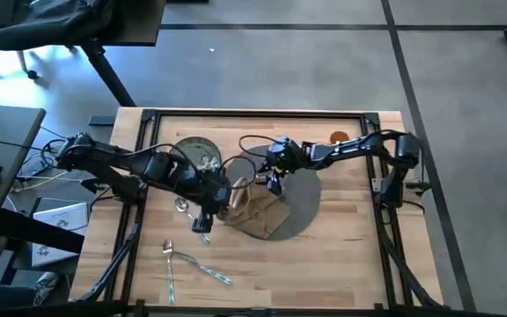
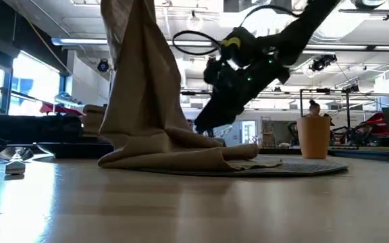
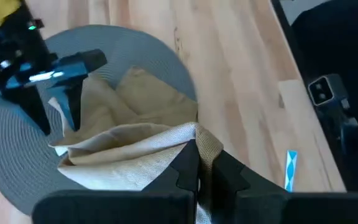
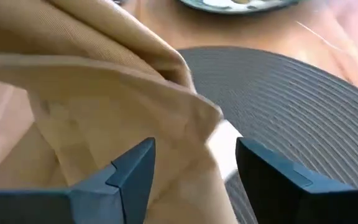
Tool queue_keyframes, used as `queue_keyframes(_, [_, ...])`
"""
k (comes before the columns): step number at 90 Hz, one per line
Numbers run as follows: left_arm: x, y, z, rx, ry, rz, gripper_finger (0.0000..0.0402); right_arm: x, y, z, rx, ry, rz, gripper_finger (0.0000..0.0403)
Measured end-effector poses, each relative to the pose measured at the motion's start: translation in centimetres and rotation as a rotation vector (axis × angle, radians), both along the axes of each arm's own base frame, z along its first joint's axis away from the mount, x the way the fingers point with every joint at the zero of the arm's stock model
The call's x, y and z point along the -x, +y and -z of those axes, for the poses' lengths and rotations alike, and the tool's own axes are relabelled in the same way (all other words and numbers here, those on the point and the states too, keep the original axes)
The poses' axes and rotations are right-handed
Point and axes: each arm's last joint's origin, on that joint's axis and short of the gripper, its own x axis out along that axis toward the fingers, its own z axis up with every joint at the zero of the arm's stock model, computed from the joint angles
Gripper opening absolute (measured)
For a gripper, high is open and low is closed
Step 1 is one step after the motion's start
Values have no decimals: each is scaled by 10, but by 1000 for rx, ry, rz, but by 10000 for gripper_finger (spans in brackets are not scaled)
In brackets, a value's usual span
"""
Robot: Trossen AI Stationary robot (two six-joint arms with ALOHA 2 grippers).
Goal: Set table place
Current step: Fold the brown table napkin
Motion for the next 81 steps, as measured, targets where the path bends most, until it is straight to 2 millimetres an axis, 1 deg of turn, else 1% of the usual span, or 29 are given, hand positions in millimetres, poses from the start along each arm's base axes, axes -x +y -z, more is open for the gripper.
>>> queue_keyframes(12, [1, -1, 0, 0, -3, -19, 0, -10, -3, 4, -17, -13, -75, 204])
queue_keyframes(29, [1, -1, 0, 3, -3, -23, 0, -15, -3, -1, 4, -58, -151, 203])
queue_keyframes(37, [0, -1, 0, 0, -3, -26, 0, -16, 0, -2, -3, -74, -183, 195])
queue_keyframes(44, [0, -1, 0, -6, -4, -31, 0, -16, 4, -1, 30, -79, -219, 181])
queue_keyframes(51, [0, -1, 0, -8, -5, -33, 0, -16, 8, 1, 68, -77, -243, 156])
queue_keyframes(56, [0, 0, 0, -9, -5, -34, 0, -17, 10, 1, 92, -81, -253, 129])
queue_keyframes(68, [0, 0, 0, -9, -4, -36, 0, -16, 15, -1, 140, -66, -263, 29])
queue_keyframes(72, [1, 0, 0, -9, -3, -37, 0, -13, 17, -6, 159, -49, -259, 12])
queue_keyframes(75, [1, 0, 0, -7, -1, -40, 0, -10, 18, -13, 173, -38, -244, 11])
queue_keyframes(81, [1, 0, 0, -2, 2, -48, 0, -4, 23, -33, 212, -38, -220, 5])
